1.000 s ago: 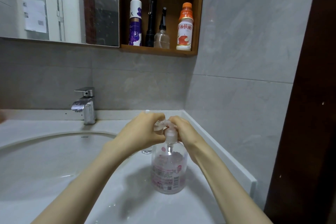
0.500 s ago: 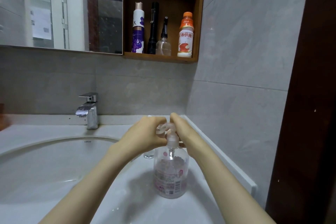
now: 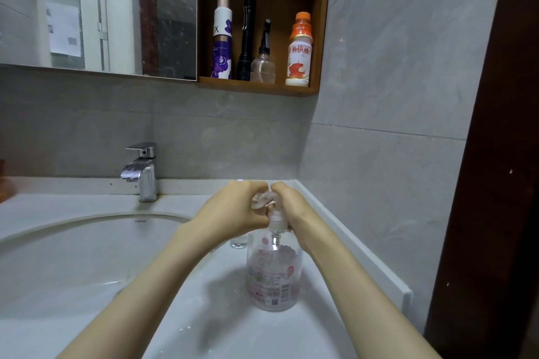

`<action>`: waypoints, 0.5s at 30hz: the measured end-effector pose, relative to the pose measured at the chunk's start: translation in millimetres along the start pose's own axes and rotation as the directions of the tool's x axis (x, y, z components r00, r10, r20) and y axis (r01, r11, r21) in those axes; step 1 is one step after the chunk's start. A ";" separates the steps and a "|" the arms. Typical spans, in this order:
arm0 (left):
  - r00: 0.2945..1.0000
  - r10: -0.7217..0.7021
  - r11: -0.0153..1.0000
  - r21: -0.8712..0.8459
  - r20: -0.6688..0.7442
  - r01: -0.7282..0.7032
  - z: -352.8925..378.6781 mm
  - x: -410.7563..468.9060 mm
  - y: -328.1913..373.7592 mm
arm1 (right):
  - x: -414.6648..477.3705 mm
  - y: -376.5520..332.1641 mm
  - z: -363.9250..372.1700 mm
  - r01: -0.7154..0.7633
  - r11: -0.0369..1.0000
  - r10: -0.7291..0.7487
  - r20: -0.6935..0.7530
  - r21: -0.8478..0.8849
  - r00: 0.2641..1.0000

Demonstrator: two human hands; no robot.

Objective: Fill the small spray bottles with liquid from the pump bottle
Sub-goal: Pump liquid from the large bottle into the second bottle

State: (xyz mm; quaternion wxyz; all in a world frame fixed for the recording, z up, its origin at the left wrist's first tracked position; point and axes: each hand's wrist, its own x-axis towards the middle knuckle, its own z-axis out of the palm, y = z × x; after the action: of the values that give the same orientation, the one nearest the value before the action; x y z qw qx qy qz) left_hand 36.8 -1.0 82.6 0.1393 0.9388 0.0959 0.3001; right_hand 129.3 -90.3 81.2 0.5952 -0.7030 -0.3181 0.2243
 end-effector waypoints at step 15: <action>0.999 0.013 0.998 -0.064 0.038 -0.011 4.8 -5.3 -2.1 | 17.3 17.1 -3.9 0.101 0.995 -0.100 0.075 -0.019 0.992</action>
State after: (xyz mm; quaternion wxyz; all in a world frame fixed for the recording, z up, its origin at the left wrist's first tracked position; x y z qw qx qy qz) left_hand 35.2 -1.4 75.3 0.1693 0.9400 0.0780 0.2859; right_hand 147.2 -82.2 66.3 0.5856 -0.6841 -0.3774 0.2160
